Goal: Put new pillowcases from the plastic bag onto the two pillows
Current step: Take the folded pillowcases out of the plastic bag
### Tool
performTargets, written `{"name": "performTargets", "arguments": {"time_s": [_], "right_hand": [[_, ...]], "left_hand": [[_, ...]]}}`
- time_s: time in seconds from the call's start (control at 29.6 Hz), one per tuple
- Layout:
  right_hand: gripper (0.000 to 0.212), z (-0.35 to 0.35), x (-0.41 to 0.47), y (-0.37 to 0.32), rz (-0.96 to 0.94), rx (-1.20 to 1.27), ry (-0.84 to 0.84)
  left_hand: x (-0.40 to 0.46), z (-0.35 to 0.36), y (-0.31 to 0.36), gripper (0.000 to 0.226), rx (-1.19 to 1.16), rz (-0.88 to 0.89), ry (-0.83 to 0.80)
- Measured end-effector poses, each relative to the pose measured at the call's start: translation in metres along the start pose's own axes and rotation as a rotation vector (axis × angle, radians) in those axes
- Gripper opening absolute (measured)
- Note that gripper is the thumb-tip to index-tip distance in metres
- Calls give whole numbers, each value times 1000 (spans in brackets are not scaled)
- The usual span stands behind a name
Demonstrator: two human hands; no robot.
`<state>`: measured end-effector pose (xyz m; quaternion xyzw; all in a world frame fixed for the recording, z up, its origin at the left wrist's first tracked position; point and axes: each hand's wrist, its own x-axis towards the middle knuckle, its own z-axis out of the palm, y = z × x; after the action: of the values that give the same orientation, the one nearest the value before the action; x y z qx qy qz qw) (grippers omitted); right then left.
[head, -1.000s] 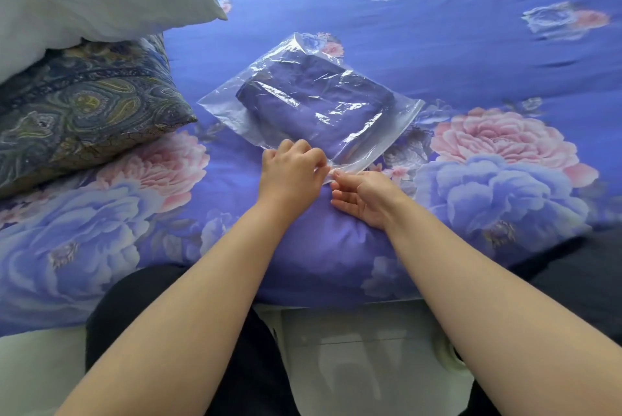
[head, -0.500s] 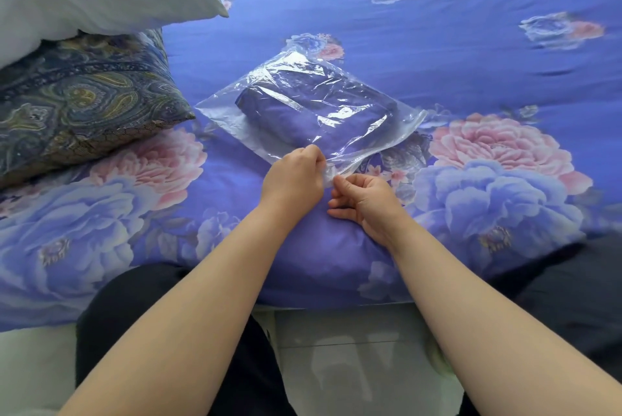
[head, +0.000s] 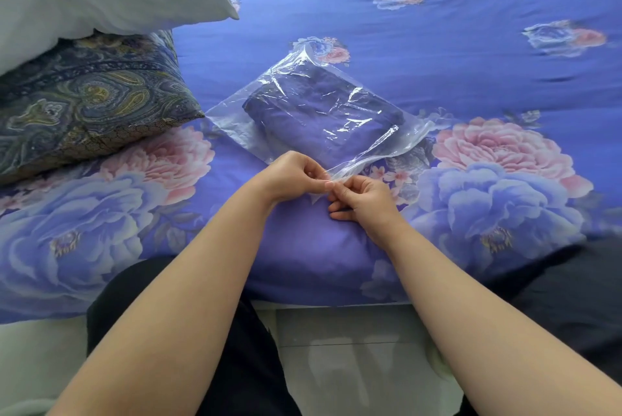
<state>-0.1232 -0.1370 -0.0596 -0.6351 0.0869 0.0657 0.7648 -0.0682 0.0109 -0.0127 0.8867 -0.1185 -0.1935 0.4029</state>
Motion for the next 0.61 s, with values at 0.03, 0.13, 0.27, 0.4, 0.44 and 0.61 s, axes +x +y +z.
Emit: {"name": "performTargets", "arguments": {"time_s": [0.03, 0.13, 0.27, 0.4, 0.44, 0.61], "right_hand": [[18, 2, 0, 1, -12, -31, 19], [17, 7, -1, 4, -25, -112, 57], [23, 6, 0, 1, 7, -125, 17], [24, 8, 0, 2, -15, -195, 68], [24, 9, 0, 2, -23, -214, 85], [20, 10, 2, 3, -28, -241, 124]], "left_hand": [[-1, -2, 1, 12, -2, -4, 0], [-2, -5, 3, 11, 70, 3, 10], [-3, -2, 9, 9, 365, 33, 103], [-5, 10, 13, 7, 484, 21, 233], [-5, 11, 12, 7, 477, 9, 255], [-6, 21, 11, 9, 413, -13, 347]]}}
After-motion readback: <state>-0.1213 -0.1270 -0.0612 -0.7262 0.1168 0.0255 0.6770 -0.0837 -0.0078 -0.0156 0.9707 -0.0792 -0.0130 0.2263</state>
